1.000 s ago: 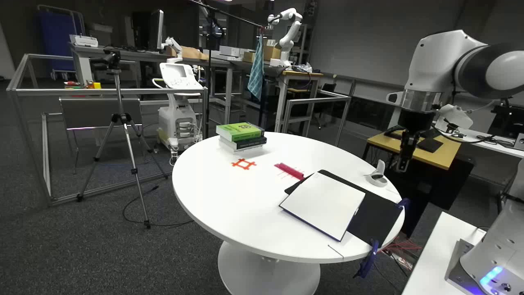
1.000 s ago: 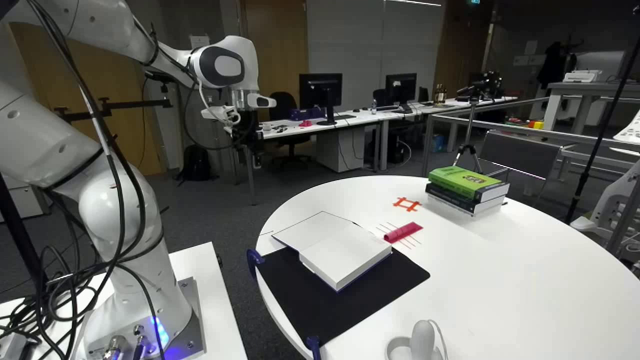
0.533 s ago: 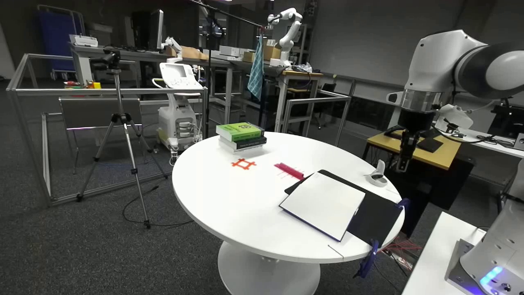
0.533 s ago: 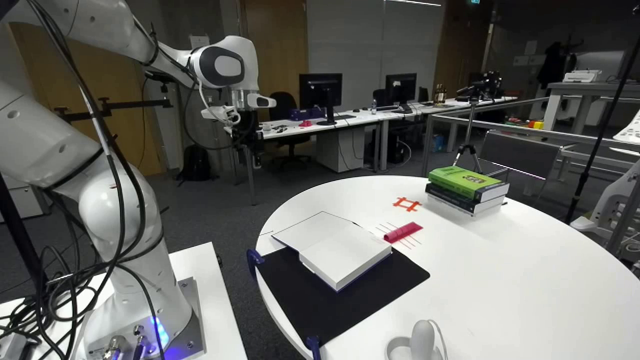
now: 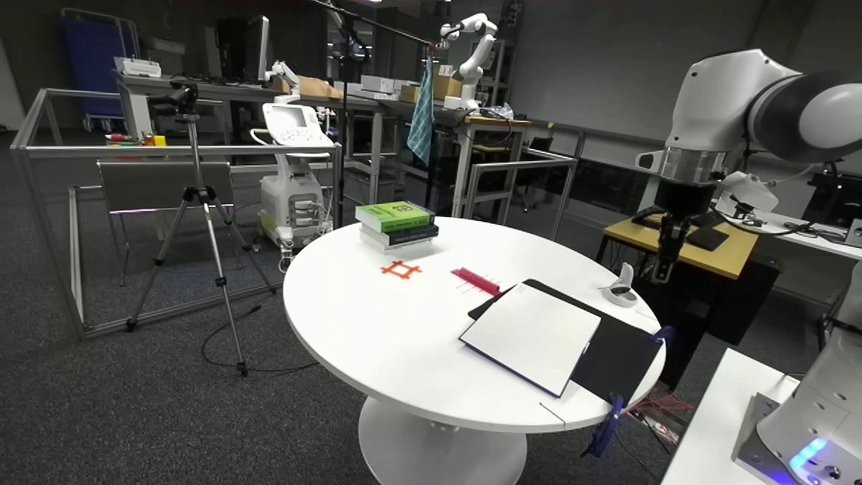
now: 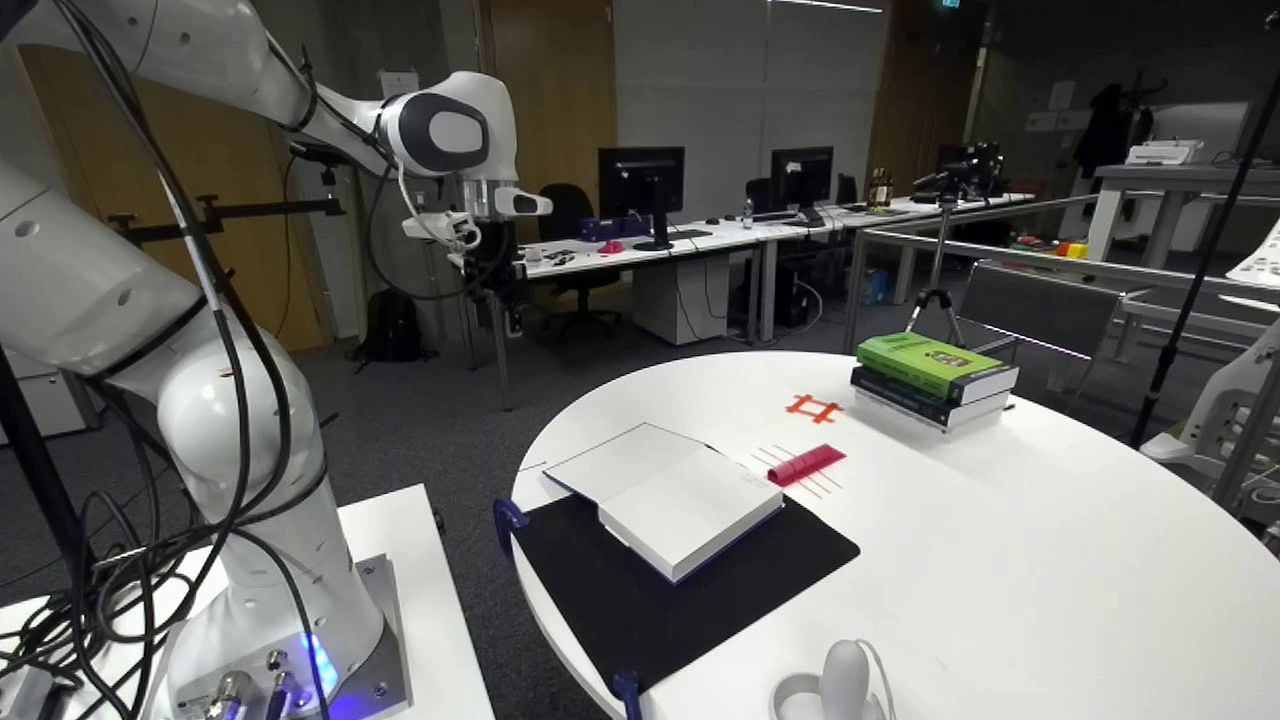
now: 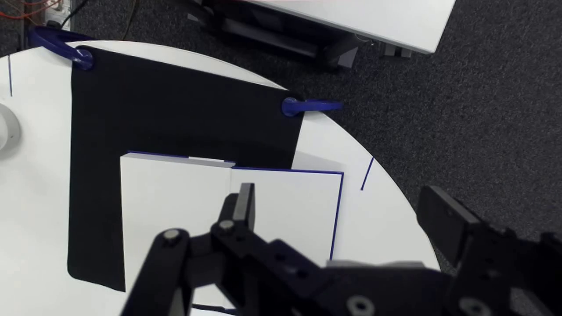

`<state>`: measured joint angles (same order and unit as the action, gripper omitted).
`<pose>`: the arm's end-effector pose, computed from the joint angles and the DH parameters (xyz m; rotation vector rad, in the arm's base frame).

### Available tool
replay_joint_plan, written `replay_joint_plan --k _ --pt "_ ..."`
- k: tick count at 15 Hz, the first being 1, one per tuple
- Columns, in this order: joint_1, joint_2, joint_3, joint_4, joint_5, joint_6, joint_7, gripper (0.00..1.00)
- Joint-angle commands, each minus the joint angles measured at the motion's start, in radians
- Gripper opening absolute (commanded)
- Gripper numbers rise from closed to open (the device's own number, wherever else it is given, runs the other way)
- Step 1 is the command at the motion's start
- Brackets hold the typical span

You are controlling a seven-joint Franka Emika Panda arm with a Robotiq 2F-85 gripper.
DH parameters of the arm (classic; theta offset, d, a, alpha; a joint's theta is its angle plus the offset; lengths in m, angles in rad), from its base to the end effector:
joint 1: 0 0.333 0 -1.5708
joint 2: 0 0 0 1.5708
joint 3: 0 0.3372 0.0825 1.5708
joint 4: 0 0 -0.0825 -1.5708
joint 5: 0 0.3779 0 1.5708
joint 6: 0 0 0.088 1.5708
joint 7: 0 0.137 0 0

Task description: Close the blue book.

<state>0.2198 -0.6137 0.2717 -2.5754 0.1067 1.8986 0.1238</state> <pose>0.2912 0.1687 0.4379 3.0364 0.4208 -0.0899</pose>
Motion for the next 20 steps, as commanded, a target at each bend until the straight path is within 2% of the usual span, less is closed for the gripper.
replay_joint_plan --k 1,6,10,17,20 --pt "0.009 0.002 -0.008 0.001 -0.005 -0.001 0.005 1.0" --pt "0.009 0.002 -0.008 0.001 -0.005 -0.001 0.005 1.0" --pt "0.022 -0.007 0.006 -0.019 -0.019 0.045 -0.009 1.0" --pt "0.097 0.041 0.056 -0.093 -0.034 0.239 -0.07 1.0" --pt "0.126 0.071 0.057 -0.108 -0.031 0.307 -0.093 1.0"
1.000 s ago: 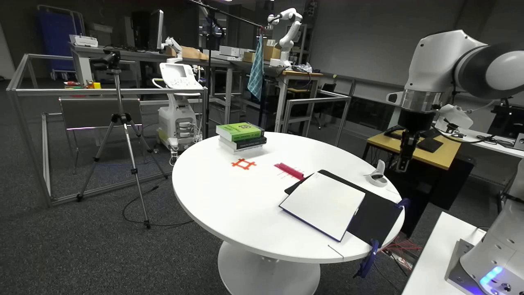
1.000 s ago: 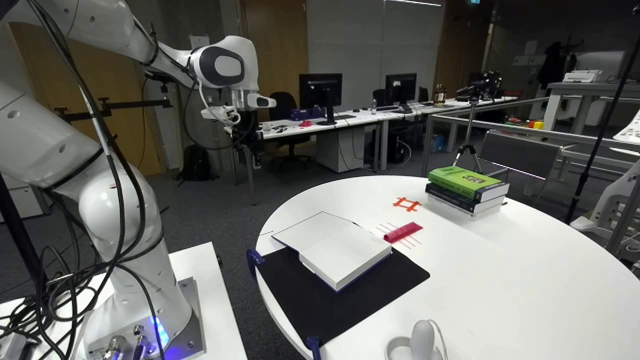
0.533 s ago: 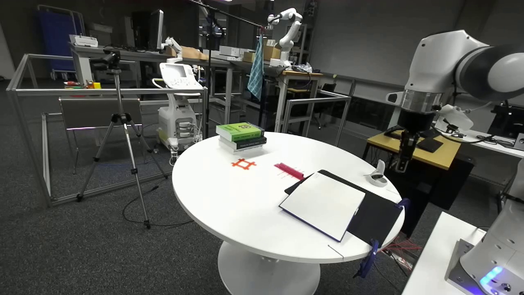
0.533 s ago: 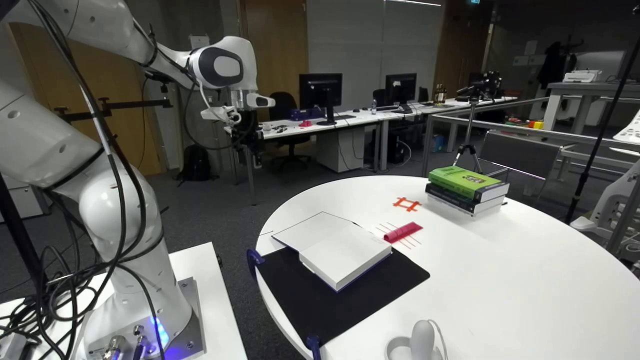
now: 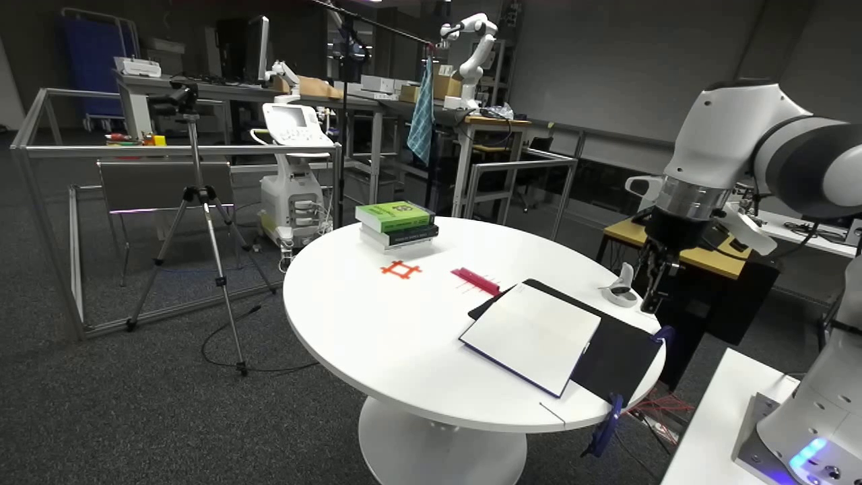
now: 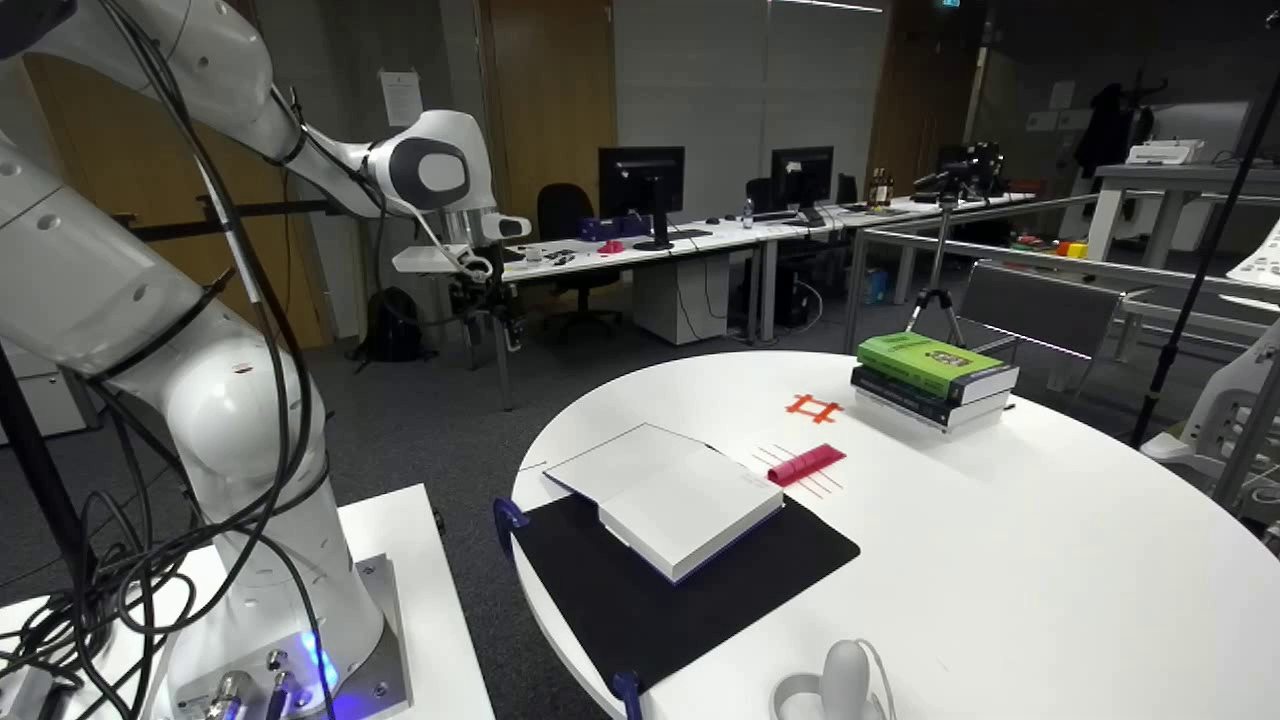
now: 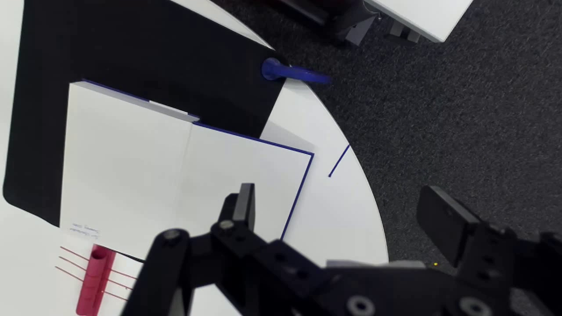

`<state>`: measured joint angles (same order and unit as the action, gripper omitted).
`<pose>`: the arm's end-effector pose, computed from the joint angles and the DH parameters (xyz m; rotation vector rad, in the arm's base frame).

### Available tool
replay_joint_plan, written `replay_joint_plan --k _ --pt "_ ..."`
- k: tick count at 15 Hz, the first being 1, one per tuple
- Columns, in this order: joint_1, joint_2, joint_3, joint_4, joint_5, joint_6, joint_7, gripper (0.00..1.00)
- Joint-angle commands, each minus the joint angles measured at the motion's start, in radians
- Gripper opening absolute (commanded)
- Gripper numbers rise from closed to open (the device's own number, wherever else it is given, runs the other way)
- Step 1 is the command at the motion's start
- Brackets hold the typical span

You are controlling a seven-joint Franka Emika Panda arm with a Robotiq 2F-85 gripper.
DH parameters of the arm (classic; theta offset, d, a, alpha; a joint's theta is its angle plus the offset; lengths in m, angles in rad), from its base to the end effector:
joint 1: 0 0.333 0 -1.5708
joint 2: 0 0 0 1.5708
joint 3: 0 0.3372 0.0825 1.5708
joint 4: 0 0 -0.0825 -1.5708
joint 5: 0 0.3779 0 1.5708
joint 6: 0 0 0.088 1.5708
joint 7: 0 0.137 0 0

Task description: Close the blue book.

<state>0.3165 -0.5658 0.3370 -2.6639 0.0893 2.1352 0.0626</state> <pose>0.2795 0.2147 0.3984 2.9560 0.7473 0.0733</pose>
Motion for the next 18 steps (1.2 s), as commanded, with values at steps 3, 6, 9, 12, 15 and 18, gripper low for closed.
replay_joint_plan --k 3,6,9,12,15,18 --pt "0.059 0.049 -0.025 -0.015 0.01 0.065 -0.067 1.0" --pt "0.059 0.054 -0.022 -0.009 0.012 0.042 -0.057 1.0" --pt "0.065 0.061 -0.029 -0.009 0.015 0.042 -0.066 1.0" --pt "0.067 0.061 -0.03 -0.009 0.015 0.042 -0.066 1.0" --pt "0.067 0.061 -0.03 -0.009 0.015 0.042 -0.066 1.0" --pt "0.067 0.061 -0.03 -0.009 0.016 0.042 -0.066 1.0"
